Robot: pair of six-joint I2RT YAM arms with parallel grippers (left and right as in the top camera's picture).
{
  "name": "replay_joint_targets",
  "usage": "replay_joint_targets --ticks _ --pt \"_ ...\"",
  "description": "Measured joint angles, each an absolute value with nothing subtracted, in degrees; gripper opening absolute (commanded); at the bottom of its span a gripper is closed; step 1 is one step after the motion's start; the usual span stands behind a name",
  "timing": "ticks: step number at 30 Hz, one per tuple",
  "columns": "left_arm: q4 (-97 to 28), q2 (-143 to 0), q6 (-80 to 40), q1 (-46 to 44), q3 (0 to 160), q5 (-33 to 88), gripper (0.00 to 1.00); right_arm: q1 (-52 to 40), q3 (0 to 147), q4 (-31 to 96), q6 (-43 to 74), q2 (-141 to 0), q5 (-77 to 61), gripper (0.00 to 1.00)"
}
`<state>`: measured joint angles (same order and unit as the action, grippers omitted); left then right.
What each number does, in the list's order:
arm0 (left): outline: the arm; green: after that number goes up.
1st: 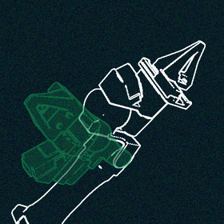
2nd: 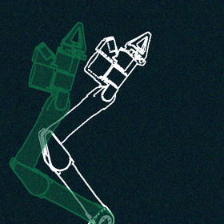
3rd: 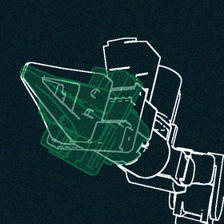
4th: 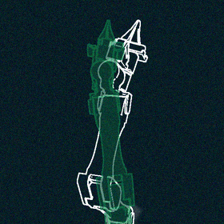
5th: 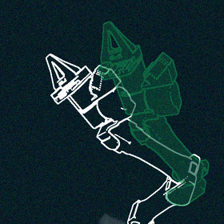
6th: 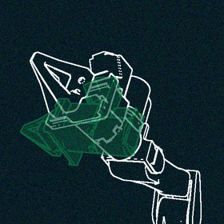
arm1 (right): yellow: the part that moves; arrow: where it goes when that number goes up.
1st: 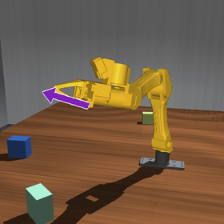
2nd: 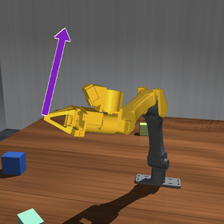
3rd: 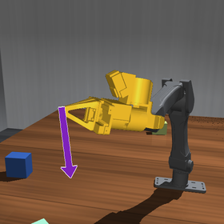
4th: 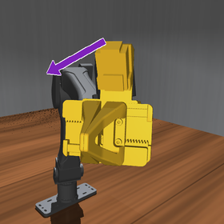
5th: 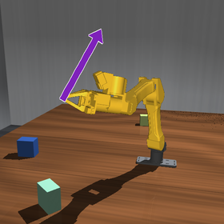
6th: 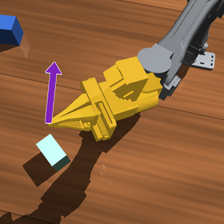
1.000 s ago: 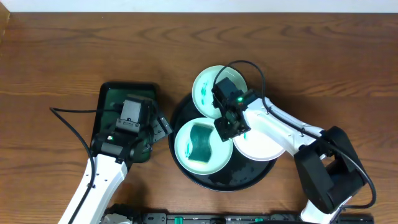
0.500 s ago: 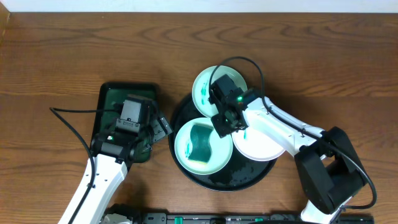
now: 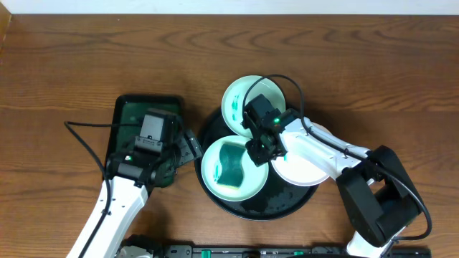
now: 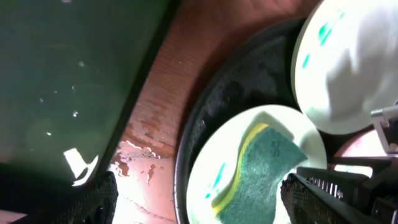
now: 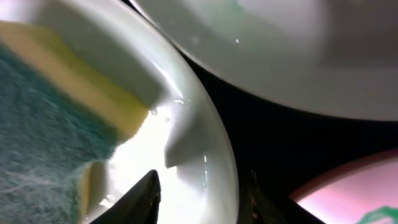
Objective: Clean dirty plates on tray and stack at the side
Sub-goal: 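Grasp the rim of the front-left green plate with the right gripper, then scrub the held green plate with the sponge in the left gripper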
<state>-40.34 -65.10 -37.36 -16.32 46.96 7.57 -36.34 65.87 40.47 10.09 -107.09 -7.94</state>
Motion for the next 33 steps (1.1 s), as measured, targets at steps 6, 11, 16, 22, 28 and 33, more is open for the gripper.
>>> replay_joint_targets --ticks 6,11,16,22,28,33 --pt "-36.23 -71.44 -36.42 -21.26 46.74 10.66 0.74 -36.34 65.82 40.07 10.68 -107.09 -7.90 0.31" --pt "-32.23 -79.11 -35.94 -25.91 46.72 13.13 0.69 -36.34 65.82 39.57 10.92 -107.09 -7.90 0.30" --pt "-27.92 -85.80 -33.95 -29.23 46.57 17.26 0.67 -36.34 65.82 39.53 10.92 -107.09 -7.90 0.31" --pt "-23.88 -90.61 -29.71 -31.51 46.52 20.75 0.67 -36.34 65.82 39.53 10.94 -107.09 -7.92 0.32" --pt "-23.57 -91.57 -27.66 -32.71 46.52 19.40 0.67 -36.34 65.82 39.53 10.96 -107.09 -7.90 0.35" --pt "-23.46 -92.18 -27.16 -33.95 46.52 18.13 0.54 -36.34 65.82 39.53 11.07 -107.09 -7.90 0.35"
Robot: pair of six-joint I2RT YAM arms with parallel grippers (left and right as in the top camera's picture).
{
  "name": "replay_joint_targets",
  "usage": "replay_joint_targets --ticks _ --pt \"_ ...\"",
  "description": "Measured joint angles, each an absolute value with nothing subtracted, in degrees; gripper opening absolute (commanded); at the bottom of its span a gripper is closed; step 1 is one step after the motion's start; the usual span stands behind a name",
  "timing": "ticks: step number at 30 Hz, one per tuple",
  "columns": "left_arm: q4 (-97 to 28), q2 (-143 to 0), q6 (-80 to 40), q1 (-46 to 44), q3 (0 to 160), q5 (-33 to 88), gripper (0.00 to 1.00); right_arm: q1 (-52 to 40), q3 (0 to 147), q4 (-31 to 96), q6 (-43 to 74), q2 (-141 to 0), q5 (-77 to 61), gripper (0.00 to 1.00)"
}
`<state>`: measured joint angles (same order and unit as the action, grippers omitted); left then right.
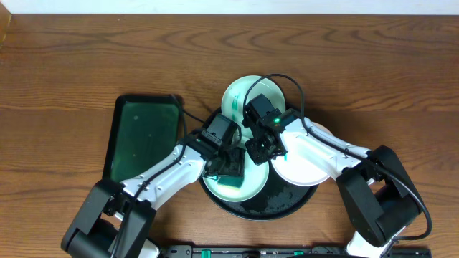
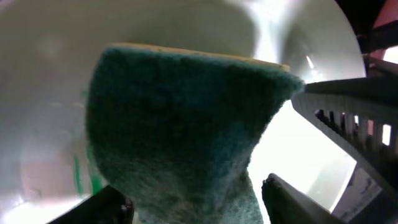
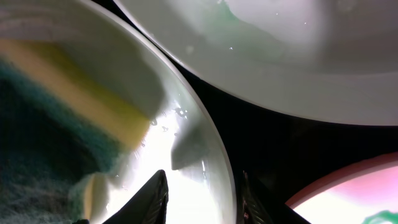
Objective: Clean dirty plates on tray and stack at the side
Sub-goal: 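Scrub the held green plate with the sponge in the left gripper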
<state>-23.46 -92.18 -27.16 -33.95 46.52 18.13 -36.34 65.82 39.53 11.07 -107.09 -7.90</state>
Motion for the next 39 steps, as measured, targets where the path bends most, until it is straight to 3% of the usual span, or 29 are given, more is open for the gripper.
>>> replay_joint_targets --ticks 5,15,27,34,39 --pt "-23.14 -92.79 -27.64 -35.09 46.52 17.61 0.30 -36.34 65.82 39.57 11.07 -107.09 -7.92 0.35" --pt "-23.59 -93.06 -30.37 -35.83 46.74 10.28 0.08 -36.34 65.82 39.66 11.09 -107.09 -7.92 0.31" --pt "-25.69 -91.59 -30.44 -35.77 46.85 -16.38 0.08 -36.34 65.82 39.83 11.11 -107.09 -7.97 0.26" --pt "-24.51 -86.13 -32.36 -35.62 46.30 -17.91 0.08 -36.34 65.82 39.86 11.09 -107.09 -7.94 0.22" --pt "-17.82 -83.90 -33.26 -35.53 46.30 -9.72 0.08 -36.34 65.82 39.79 11.09 -107.09 -8.08 0.15"
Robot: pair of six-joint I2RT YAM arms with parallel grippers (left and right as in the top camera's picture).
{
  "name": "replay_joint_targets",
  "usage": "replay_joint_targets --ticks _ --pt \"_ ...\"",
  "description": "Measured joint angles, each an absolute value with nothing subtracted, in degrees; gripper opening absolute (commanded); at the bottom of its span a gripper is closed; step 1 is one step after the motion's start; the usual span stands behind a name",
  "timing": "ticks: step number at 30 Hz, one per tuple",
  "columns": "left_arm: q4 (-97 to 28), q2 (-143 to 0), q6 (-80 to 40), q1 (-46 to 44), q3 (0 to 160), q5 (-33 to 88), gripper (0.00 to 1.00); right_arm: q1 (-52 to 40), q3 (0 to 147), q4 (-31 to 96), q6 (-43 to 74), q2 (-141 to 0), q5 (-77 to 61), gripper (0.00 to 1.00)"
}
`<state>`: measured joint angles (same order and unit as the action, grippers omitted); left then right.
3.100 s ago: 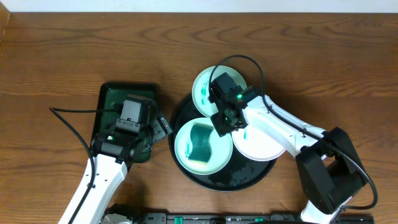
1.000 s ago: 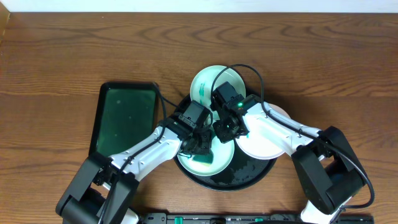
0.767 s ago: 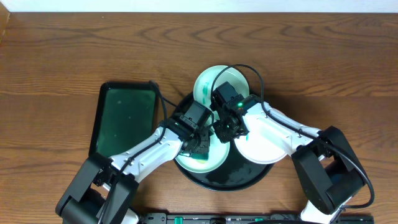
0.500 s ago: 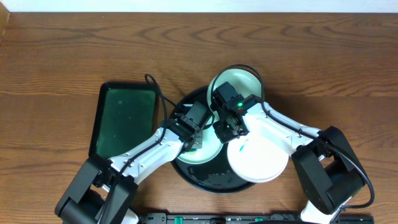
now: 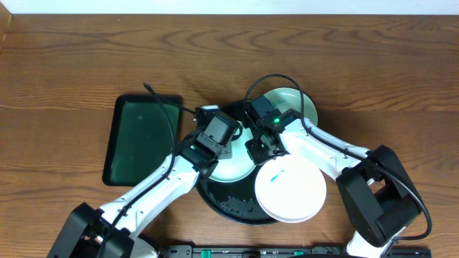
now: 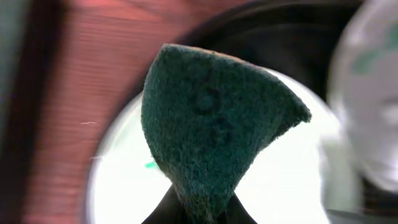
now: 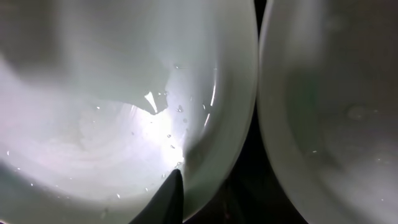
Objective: Clean dirty plates on tray and stack at the side
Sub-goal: 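Scrub the held green plate with the sponge in the left gripper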
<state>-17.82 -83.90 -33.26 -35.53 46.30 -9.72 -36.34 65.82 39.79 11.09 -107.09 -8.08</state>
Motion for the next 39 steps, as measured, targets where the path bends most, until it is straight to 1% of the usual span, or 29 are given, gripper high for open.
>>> replay_joint_targets --ticks 2,5,9,12,13,14,16,18,21,22,24,25,29,34,35,36,39 --pt "-15.94 -84.38 -33.30 -35.53 46.30 -6.00 0.08 -36.34 65.82 39.75 11.16 -107.09 -8.12 0.10" --pt "-14.57 -86.11 -33.69 -35.51 46.30 -2.50 0.07 -36.34 65.82 39.42 11.57 -107.07 -8.14 0.10" --pt "-12.51 -90.02 -34.24 -35.38 46.30 -0.47 0.08 -36.34 65.82 39.55 11.53 -107.07 -8.16 0.02" --pt "-12.10 -92.40 -34.48 -35.35 46.30 0.12 0.08 -36.32 65.82 39.53 11.75 -107.00 -8.51 0.02" --pt "-12.21 -92.99 -34.52 -35.35 46.30 0.21 0.11 -36.32 65.82 39.59 11.75 -106.98 -8.51 0.02" --pt "-12.43 -93.51 -34.54 -35.35 46.30 0.34 0.17 -36.29 65.82 39.66 11.75 -106.98 -8.51 0.02" --pt "-13.02 -94.00 -34.57 -35.35 46.30 0.56 0.17 -36.21 65.82 39.81 11.73 -106.98 -8.49 0.03" --pt "-13.34 -94.06 -34.59 -35.35 46.30 0.64 0.23 -36.07 65.82 39.86 11.70 -106.98 -8.54 0.05" --pt "-13.87 -94.06 -34.74 -35.35 46.33 0.78 0.24 -35.77 65.82 40.34 11.68 -106.98 -8.60 0.06" --pt "-14.20 -94.00 -34.74 -35.35 46.33 0.80 0.27 -35.68 65.82 40.40 11.66 -106.98 -8.62 0.06" --pt "-15.35 -93.54 -34.54 -35.35 46.37 0.95 0.36 -35.64 65.82 40.47 11.66 -106.98 -8.62 0.04" --pt "-16.34 -93.01 -34.57 -35.33 46.37 0.97 0.37 -35.64 65.82 40.47 11.68 -106.98 -8.67 0.04" --pt "-21.56 -88.95 -34.79 -35.31 46.35 1.21 0.42 -35.64 65.82 40.47 11.68 -106.98 -8.78 0.03" --pt "-26.44 -84.29 -35.81 -35.31 46.33 3.68 0.43 -35.59 65.82 40.40 11.68 -106.98 -8.82 0.04" --pt "-26.63 -84.31 -36.03 -35.31 46.33 4.75 0.44 -35.59 65.82 40.38 11.68 -106.98 -8.82 0.04" --pt "-26.70 -84.47 -36.14 -35.31 46.33 5.61 0.49 -35.59 65.82 40.36 11.68 -106.98 -8.82 0.04" --pt "-26.39 -85.10 -36.34 -35.31 46.33 6.59 0.52 -35.59 65.82 40.38 11.66 -106.98 -8.82 0.04"
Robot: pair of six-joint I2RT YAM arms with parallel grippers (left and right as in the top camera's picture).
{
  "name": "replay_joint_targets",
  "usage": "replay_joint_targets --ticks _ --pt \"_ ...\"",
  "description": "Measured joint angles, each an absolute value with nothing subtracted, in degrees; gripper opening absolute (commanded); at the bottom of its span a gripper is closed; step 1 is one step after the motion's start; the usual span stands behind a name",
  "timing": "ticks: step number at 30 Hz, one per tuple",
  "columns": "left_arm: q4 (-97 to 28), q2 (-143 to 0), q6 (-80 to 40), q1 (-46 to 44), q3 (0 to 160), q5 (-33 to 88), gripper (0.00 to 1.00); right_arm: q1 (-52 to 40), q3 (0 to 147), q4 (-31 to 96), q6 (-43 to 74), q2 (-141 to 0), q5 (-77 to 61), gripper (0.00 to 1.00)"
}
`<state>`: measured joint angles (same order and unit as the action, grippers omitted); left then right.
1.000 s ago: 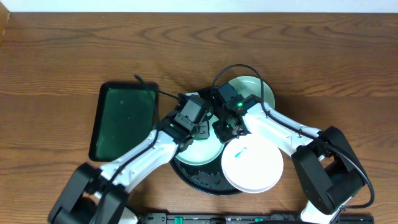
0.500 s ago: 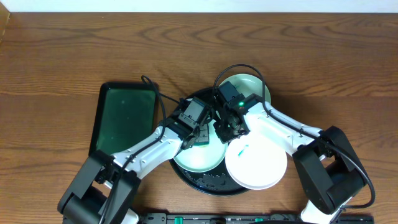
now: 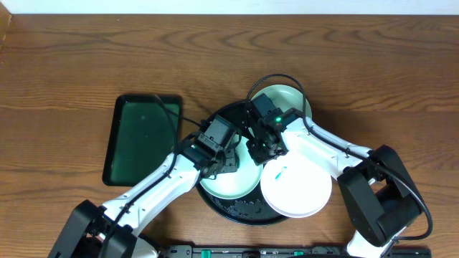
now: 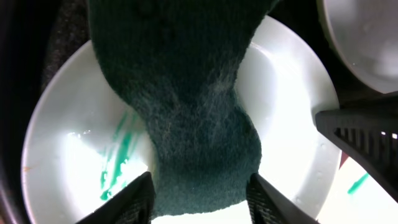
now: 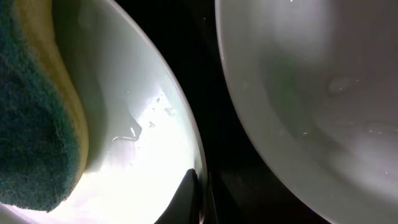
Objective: Clean dirty plates on tray and stack at the side
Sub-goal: 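Scrub the held green plate with the sponge in the left gripper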
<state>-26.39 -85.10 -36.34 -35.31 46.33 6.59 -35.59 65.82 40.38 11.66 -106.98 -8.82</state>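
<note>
A black round tray (image 3: 215, 204) carries three white plates. My left gripper (image 3: 219, 154) (image 4: 199, 199) is shut on a green sponge (image 4: 180, 112) and presses it onto the front-left plate (image 3: 233, 185) (image 4: 289, 118), which bears green smears (image 4: 121, 155). My right gripper (image 3: 259, 153) (image 5: 198, 199) is shut on that plate's right rim (image 5: 186, 143). In the right wrist view the sponge (image 5: 37, 124) shows its yellow edge. A second plate (image 3: 290, 100) (image 5: 311, 93) lies at the back right. A third plate (image 3: 297, 190) with a green mark lies at the front right.
A dark green rectangular tray (image 3: 140, 140) sits on the wooden table (image 3: 72, 64) left of the black tray. Both arms cross over the black tray, and the right arm's cable (image 3: 276, 79) loops above the back plate.
The sponge was held up over the plate; now it is pressed flat on the plate's smeared face. The plate sits slightly nearer the front. My right gripper still holds its rim.
First my left gripper stood open over the green tray while the sponge lay in the plate held by my right gripper. Then the left gripper was at the sponge. Then it held the sponge above the plate, the other plates shifted. Now the sponge presses the plate.
</note>
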Motion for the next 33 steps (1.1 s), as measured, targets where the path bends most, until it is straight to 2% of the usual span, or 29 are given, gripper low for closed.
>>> replay_joint_targets --ticks 8,10,14,21,28,33 --pt "-22.63 -88.55 -36.42 -35.31 46.30 4.73 0.50 -35.59 65.82 40.40 11.66 -106.98 -8.80 0.04" --pt "-21.63 -89.34 -36.64 -35.31 46.30 4.16 0.41 -35.59 65.82 40.45 11.66 -106.98 -8.80 0.04" --pt "-21.10 -89.49 -36.69 -35.31 46.30 3.73 0.35 -35.59 65.82 40.51 11.66 -106.98 -8.78 0.04" --pt "-21.43 -89.38 -36.12 -35.35 46.30 3.86 0.08 -35.59 65.82 40.56 11.66 -106.98 -8.78 0.04" --pt "-25.85 -87.05 -38.35 -35.57 46.30 9.30 0.07 -35.59 65.82 40.66 11.66 -106.98 -8.78 0.04" --pt "-23.14 -87.07 -41.69 -37.15 43.83 10.59 0.08 -35.57 65.82 40.77 11.66 -106.98 -8.75 0.04"
